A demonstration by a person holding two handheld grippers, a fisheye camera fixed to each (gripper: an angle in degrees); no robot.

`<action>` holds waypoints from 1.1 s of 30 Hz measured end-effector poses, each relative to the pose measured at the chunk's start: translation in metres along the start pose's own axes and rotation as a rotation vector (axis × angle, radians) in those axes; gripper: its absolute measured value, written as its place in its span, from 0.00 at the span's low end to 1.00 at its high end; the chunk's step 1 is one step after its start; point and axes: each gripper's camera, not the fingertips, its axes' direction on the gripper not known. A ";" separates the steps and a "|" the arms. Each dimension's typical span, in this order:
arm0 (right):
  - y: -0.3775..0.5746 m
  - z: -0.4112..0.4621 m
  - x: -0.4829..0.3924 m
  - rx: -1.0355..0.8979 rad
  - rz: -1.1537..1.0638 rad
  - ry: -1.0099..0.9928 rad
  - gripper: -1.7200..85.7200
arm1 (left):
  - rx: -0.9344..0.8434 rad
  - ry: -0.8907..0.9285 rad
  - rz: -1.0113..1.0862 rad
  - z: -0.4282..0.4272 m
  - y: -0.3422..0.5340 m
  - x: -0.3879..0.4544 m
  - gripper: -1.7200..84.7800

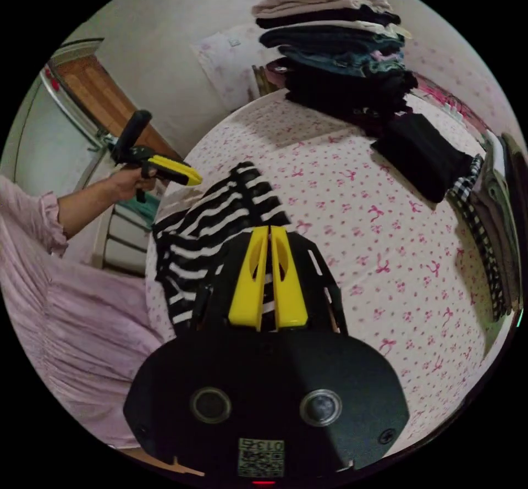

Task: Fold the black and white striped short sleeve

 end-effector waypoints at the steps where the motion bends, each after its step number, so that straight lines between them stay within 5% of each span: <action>1: 0.012 -0.001 -0.017 -0.016 -0.028 -0.039 0.05 | -0.042 0.002 0.016 0.001 0.009 0.011 0.07; 12: 0.051 0.062 -0.187 -0.186 -0.355 -0.044 0.07 | -0.216 0.099 0.042 0.026 0.048 0.102 0.10; 24: 0.062 0.033 -0.146 -0.146 -0.089 -0.023 0.05 | -0.164 0.018 0.112 0.039 0.073 0.208 0.13; 33: 0.055 0.006 -0.154 -0.093 -0.145 -0.018 0.04 | -0.089 -0.414 0.351 0.016 0.061 0.317 0.03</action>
